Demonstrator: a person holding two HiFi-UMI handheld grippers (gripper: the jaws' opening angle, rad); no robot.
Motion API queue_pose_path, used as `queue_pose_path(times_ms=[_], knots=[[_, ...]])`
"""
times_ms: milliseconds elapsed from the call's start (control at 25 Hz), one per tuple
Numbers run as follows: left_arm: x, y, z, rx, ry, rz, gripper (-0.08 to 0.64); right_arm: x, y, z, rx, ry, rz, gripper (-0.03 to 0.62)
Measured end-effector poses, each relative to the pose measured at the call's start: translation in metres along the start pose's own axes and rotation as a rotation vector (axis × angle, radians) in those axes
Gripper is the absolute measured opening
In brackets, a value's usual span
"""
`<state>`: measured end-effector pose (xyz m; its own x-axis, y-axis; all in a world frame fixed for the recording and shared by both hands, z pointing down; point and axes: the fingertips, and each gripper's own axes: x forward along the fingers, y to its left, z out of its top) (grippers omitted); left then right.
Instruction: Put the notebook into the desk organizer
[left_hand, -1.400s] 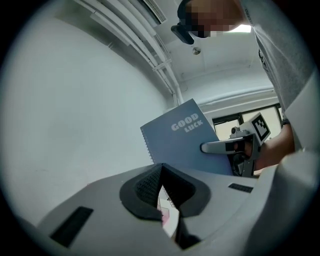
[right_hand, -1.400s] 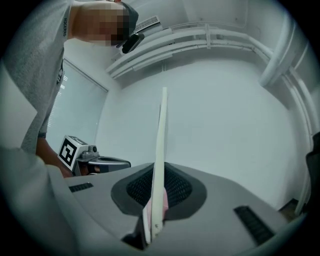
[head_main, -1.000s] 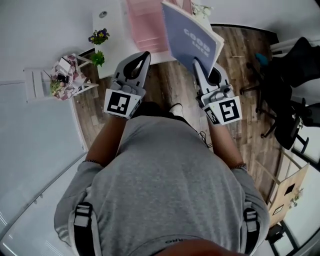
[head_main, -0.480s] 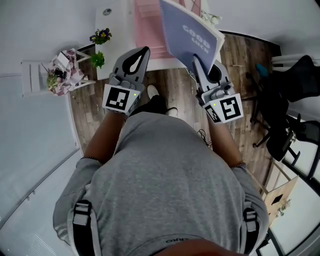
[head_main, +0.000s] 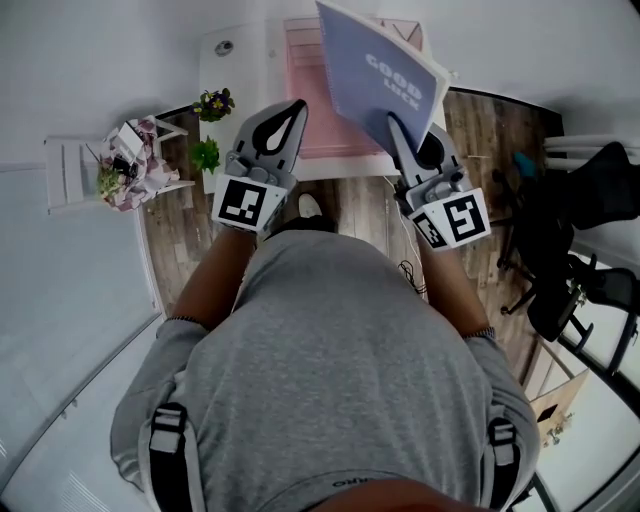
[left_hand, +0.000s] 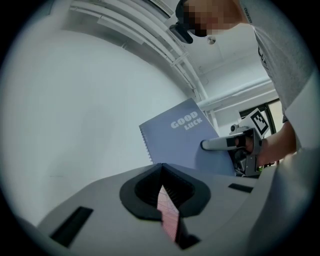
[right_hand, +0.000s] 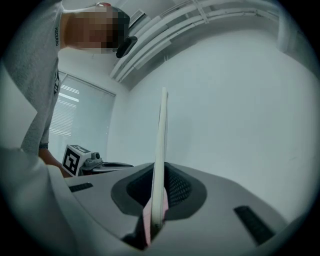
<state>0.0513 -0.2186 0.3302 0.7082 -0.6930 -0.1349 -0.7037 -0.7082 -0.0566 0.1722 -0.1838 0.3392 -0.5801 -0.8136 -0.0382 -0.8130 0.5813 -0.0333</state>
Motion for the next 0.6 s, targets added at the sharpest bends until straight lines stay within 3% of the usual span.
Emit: queue_pose_path(times_ms=[320, 600], knots=[[0.022, 0.034, -0.013, 0.006, 0.019, -0.014, 0.018, 0.042, -0.016, -0.005, 0.070, 0.014, 0.031, 0.038], [0.038, 0.051, -0.019, -0.009, 0.023, 0.046, 0.018, 0.062, -0.033, -0.008, 0.198, 0.059, 0.113, 0.040]])
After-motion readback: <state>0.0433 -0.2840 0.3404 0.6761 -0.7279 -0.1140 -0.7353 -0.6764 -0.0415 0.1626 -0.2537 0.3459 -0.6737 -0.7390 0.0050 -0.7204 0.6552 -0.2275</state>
